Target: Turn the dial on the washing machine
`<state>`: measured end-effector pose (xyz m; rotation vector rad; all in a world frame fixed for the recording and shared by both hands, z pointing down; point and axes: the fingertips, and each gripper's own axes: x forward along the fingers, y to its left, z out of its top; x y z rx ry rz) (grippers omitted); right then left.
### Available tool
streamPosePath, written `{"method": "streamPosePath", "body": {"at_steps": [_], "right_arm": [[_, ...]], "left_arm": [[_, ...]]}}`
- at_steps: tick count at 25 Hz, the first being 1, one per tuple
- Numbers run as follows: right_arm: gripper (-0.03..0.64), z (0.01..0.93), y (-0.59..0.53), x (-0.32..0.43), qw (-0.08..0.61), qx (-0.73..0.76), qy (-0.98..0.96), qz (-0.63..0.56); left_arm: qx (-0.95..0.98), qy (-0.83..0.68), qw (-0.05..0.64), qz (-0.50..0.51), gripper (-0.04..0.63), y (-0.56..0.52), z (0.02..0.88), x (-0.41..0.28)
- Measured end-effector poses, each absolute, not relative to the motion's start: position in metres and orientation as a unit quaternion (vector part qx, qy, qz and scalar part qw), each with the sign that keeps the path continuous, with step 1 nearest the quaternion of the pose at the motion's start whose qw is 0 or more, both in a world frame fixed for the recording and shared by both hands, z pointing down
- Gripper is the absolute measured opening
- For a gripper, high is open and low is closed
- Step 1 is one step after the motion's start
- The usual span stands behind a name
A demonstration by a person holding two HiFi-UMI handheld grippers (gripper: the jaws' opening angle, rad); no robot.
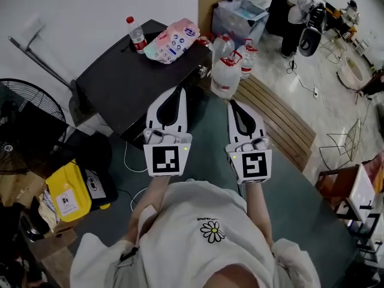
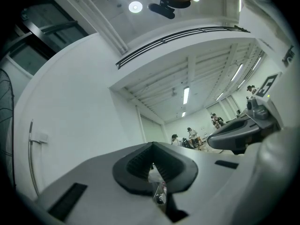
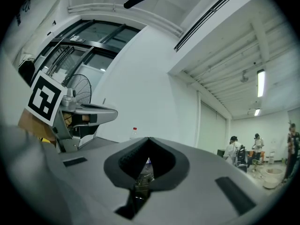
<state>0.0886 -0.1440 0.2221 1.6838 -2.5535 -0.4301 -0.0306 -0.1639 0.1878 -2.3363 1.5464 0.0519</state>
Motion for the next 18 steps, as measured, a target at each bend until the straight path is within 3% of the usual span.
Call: {"method": "streamPosePath", "body": {"at_steps": [18], "right_arm": [[0.003, 0.2281, -0.1475, 0.0956, 0.019, 0.552, -0.825, -0.123]], "left_arm": [[-0.824, 0.544, 0.16, 0.009, -0.002, -0.1659, 0.1977, -0.0337]]}}
